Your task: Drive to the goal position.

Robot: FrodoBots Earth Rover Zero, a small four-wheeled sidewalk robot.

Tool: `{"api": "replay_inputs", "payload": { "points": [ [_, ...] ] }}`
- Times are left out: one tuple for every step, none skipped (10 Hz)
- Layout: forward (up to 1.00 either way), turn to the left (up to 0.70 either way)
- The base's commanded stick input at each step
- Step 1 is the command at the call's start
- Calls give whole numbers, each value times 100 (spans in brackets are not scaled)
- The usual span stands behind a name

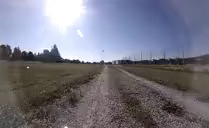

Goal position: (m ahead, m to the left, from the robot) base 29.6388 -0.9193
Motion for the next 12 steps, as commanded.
{"api": "replay_inputs", "payload": {
  "points": [
    [50, 0],
    [50, 0],
    [50, 0],
    [50, 0],
    [50, 0],
    [50, 0],
    [50, 0],
    [50, 0],
    [50, 0],
    [50, 0],
    [50, 0],
    [50, 0]
  ]
}}
